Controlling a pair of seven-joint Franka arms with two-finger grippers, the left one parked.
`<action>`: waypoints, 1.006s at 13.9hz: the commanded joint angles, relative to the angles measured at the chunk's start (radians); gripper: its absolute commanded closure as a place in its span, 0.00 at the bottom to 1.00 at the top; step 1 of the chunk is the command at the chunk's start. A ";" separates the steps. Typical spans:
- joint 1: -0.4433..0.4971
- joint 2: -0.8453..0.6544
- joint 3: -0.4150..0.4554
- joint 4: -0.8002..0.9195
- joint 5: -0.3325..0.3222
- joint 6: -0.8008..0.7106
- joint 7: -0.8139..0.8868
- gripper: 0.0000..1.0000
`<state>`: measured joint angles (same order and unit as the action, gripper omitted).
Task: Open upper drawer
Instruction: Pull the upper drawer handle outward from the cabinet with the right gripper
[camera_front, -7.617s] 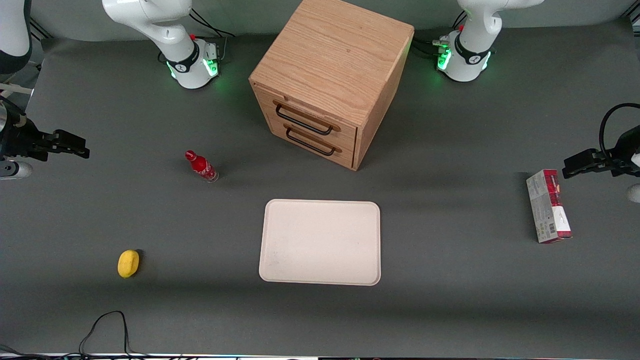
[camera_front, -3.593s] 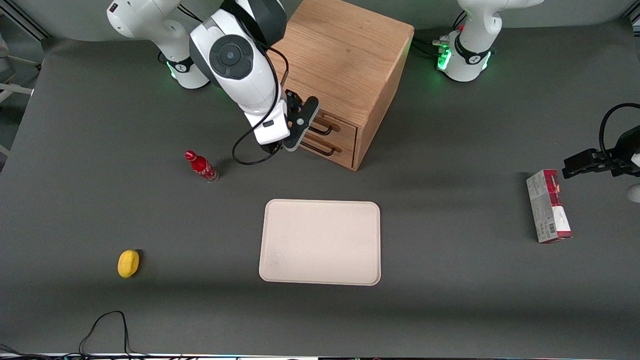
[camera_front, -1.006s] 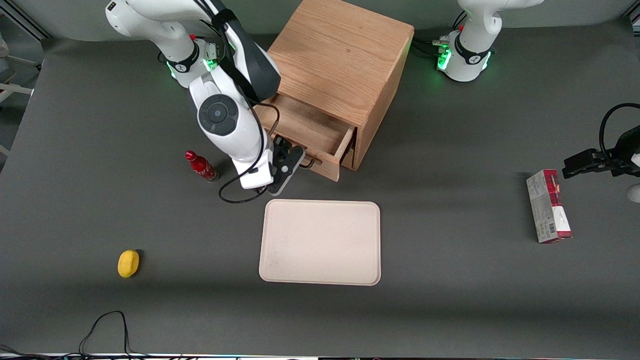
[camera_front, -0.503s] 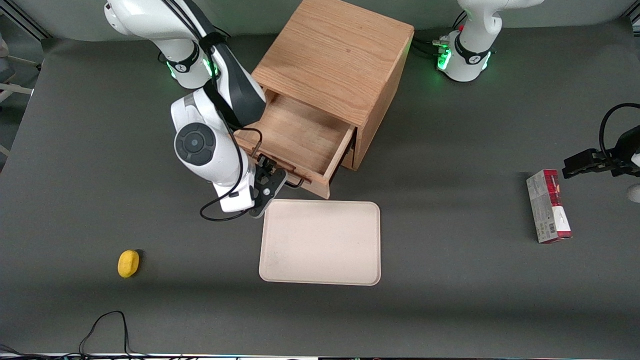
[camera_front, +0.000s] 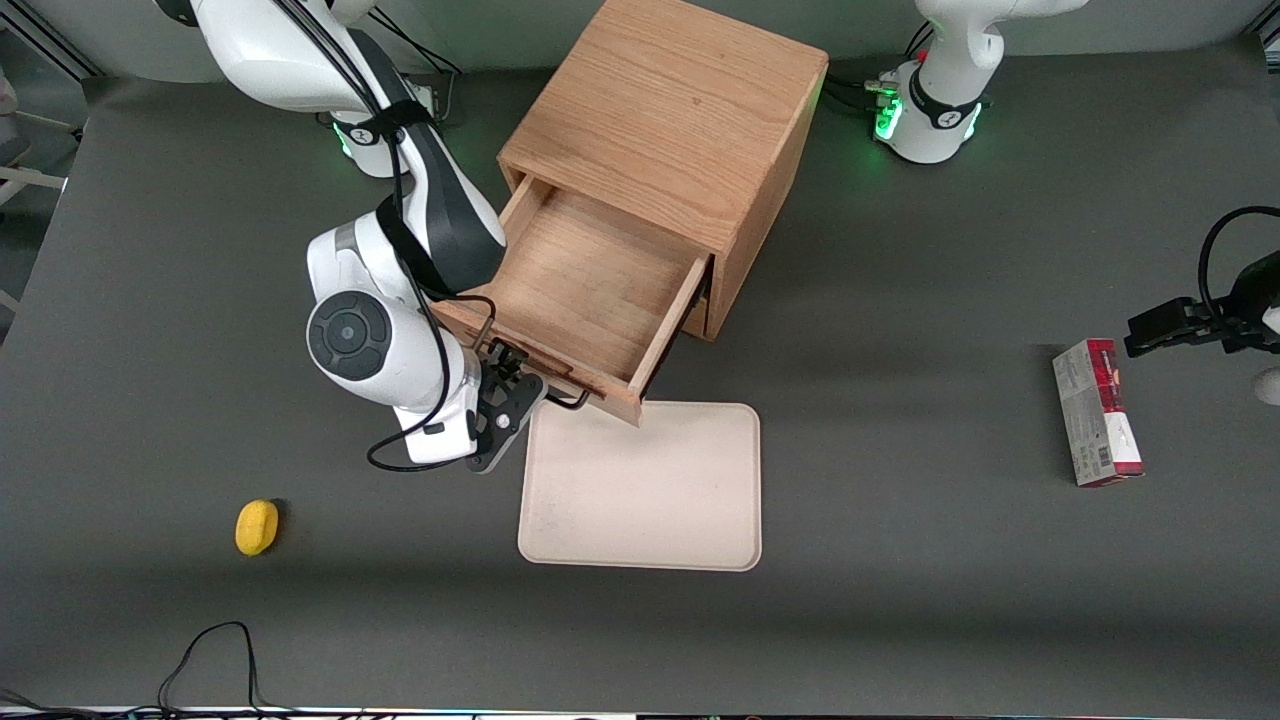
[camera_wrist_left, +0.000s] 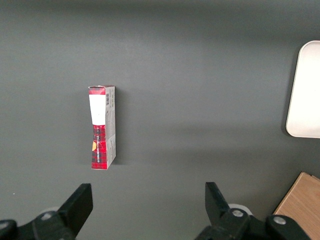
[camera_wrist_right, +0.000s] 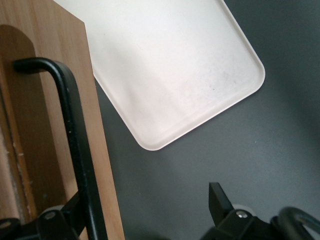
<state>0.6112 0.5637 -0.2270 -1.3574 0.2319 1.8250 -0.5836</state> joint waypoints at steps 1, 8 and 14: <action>-0.013 0.060 0.006 0.096 0.034 -0.024 -0.025 0.00; -0.051 0.087 0.006 0.138 0.053 -0.027 -0.027 0.00; -0.084 0.096 0.006 0.156 0.052 -0.026 -0.027 0.00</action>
<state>0.5414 0.6324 -0.2245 -1.2522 0.2564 1.8156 -0.5843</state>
